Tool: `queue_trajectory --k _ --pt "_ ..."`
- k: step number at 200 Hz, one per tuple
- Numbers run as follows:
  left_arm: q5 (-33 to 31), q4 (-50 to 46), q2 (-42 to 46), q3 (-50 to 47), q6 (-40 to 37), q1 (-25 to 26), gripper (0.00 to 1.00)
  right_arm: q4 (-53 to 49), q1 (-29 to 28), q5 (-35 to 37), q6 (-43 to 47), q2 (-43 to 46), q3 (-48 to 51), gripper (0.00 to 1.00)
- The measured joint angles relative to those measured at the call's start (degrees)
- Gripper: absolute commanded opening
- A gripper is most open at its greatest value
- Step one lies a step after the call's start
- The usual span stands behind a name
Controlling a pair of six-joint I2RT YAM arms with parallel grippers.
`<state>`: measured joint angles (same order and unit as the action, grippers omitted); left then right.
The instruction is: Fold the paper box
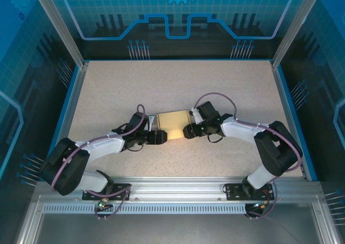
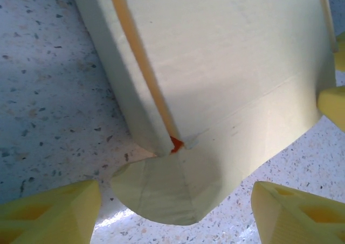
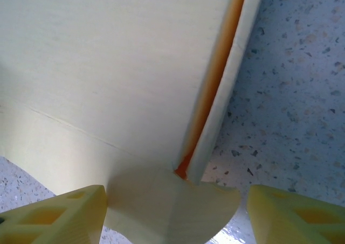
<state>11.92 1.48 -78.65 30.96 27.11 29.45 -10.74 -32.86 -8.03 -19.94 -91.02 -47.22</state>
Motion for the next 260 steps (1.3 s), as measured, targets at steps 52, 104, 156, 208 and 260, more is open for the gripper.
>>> queue_trajectory --k 52,104,156,208,260 --pt "3.7 0.2 -0.9 0.2 0.0 1.1 0.74 -0.5 0.4 0.8 0.1 -0.1 -1.5 0.69" --pt "4.1 0.2 -3.5 2.6 0.0 5.7 0.74 -2.6 1.0 3.4 0.7 0.5 -1.7 0.69" --pt "3.3 -1.5 -3.9 3.6 -0.3 5.9 0.75 -4.9 1.0 6.6 1.9 2.4 -1.7 0.69" --pt "-1.3 -5.7 0.2 4.4 -2.3 5.9 0.76 -5.3 1.0 7.6 2.3 3.2 -1.7 0.69" --pt "-5.9 -8.9 4.0 4.5 -4.1 5.3 0.76 -5.1 1.0 7.6 2.2 3.3 -1.7 0.69"
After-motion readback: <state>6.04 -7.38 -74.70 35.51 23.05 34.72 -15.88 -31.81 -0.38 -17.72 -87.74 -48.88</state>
